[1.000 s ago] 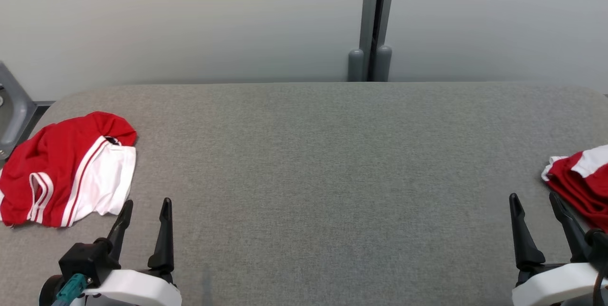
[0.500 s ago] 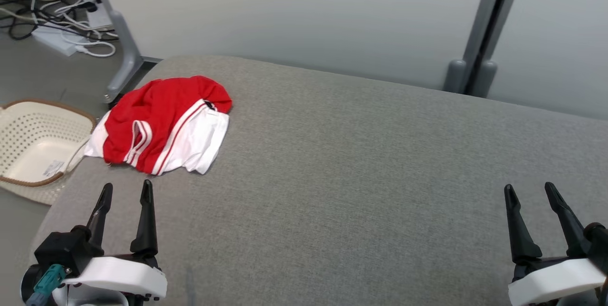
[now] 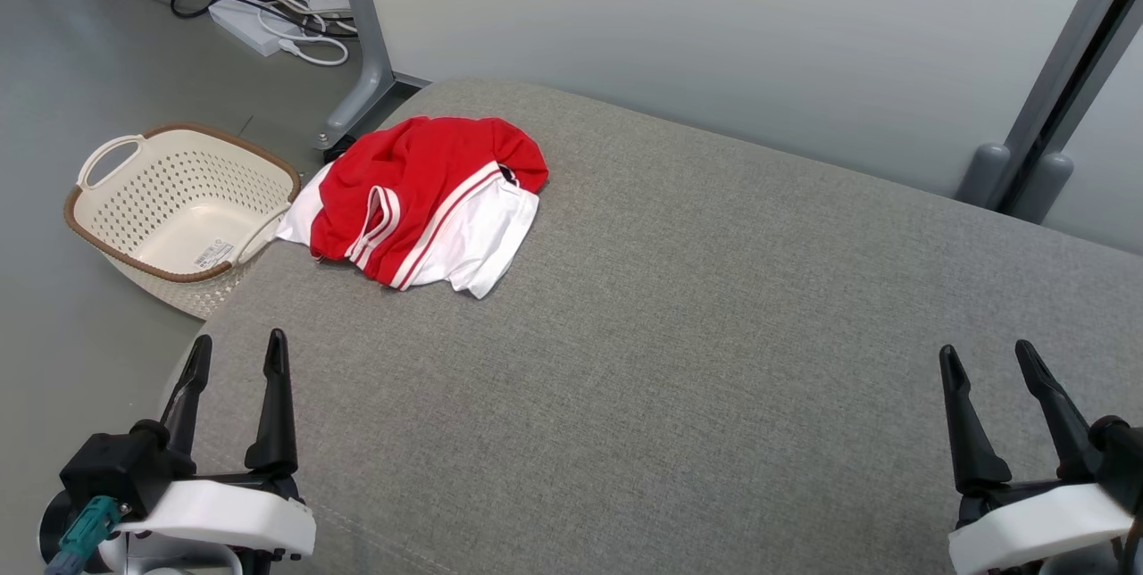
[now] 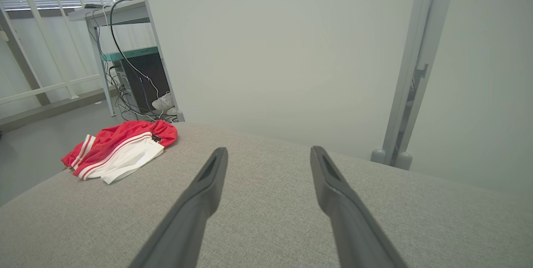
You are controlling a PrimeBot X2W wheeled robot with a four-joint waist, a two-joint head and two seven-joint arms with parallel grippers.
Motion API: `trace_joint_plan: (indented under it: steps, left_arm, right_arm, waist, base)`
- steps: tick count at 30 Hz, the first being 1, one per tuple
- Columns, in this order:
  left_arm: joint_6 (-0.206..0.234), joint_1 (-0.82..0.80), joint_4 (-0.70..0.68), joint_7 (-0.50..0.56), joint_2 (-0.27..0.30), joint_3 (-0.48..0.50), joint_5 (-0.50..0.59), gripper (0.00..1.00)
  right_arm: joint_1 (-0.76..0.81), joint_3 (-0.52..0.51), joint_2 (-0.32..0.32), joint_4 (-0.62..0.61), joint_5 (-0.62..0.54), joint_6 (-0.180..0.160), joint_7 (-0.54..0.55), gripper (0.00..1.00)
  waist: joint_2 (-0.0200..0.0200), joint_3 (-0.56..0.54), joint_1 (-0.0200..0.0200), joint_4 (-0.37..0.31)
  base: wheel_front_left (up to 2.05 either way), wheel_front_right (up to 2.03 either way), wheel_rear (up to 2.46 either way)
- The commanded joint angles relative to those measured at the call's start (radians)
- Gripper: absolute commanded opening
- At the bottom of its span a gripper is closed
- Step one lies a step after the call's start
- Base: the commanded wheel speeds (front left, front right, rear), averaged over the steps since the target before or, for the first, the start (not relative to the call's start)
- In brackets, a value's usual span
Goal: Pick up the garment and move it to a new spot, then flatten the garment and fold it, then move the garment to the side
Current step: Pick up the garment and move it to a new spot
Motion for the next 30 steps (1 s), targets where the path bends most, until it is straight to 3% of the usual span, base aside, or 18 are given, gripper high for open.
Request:
trace_joint_plan:
  steps: [1,9,18,24,30]
  left_arm:
    - [-0.004,-0.015,0.000,-0.005,0.002,0.004,0.005,1.00]
    - [-0.023,-0.033,-0.002,-0.006,0.004,-0.006,0.008,1.00]
    - [-0.072,-0.133,-0.004,-0.012,-0.022,0.014,0.017,1.00]
    - [-0.130,-0.282,0.036,-0.013,-0.073,0.053,0.064,1.00]
    - [-0.201,-0.428,0.171,-0.012,-0.117,0.070,0.096,1.00]
  right_arm:
    - [-0.008,-0.003,-0.005,0.000,0.006,0.000,0.003,1.00]
    - [-0.008,-0.006,-0.005,0.009,0.010,0.000,0.004,1.00]
    - [-0.022,-0.006,-0.005,-0.026,-0.004,0.000,0.024,1.00]
    - [-0.057,0.002,-0.020,-0.082,-0.028,0.000,0.069,1.00]
    - [-0.106,0.021,-0.050,-0.126,-0.032,0.000,0.104,1.00]
  waist:
    - [0.0000,0.000,0.0000,0.004]
    - [0.0000,-0.003,0.0000,0.009]
    - [0.0000,0.038,0.0000,-0.010]
    - [0.0000,0.131,0.0000,-0.054]
    - [0.0000,0.231,0.0000,-0.102]
  base:
    - [0.00,0.00,0.00]
    - [0.00,0.00,0.00]
    - [0.00,0.00,0.00]
    - [0.00,0.00,0.00]
    - [0.00,0.00,0.00]
